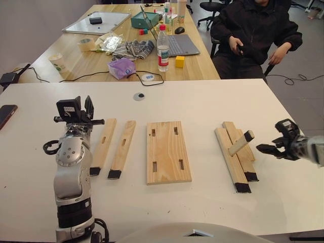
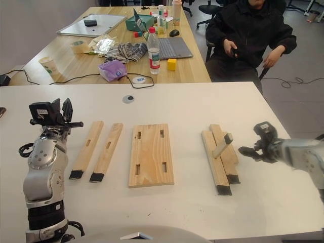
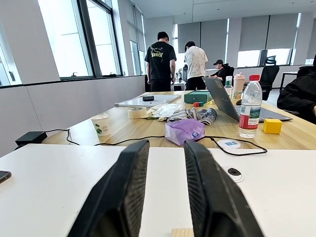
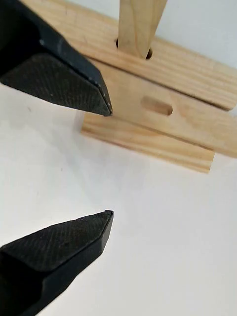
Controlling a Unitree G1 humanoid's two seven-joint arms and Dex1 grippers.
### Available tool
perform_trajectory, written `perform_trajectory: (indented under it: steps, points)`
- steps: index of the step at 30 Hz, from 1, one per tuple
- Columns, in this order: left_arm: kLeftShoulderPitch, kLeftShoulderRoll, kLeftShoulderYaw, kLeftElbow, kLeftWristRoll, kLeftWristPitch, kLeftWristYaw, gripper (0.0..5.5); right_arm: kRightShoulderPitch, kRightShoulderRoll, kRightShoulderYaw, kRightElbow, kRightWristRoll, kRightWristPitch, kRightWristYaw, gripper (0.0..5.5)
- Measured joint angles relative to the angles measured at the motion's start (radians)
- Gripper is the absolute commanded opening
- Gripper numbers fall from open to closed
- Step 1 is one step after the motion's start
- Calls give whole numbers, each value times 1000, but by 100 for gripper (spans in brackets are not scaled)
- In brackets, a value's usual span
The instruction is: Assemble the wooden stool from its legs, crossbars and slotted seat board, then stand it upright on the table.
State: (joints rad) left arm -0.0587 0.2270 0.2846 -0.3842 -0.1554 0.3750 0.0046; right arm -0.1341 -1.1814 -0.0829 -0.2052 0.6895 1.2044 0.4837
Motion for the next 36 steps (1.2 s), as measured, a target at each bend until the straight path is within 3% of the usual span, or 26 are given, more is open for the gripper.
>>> perform_trajectory:
  steps: [5, 9, 22, 28, 36]
  points:
    - [14, -13, -1, 10, 8, -32, 10, 125, 51, -174, 93, -93, 68, 12, 392, 353]
    - [4, -12, -3, 27, 7, -32, 6, 125, 64, -167, 90, -103, 114, 65, 473, 353]
    - [-60, 9, -12, 80, 7, -30, -34, 125, 232, 122, 0, -157, 162, 199, 280, 353]
    - [-63, 11, -13, 81, 7, -27, -36, 125, 178, 208, -74, -235, 194, 336, 183, 353]
    - [-64, 9, -23, 77, 8, -12, -34, 125, 90, 274, -67, -351, 141, 372, 43, 353]
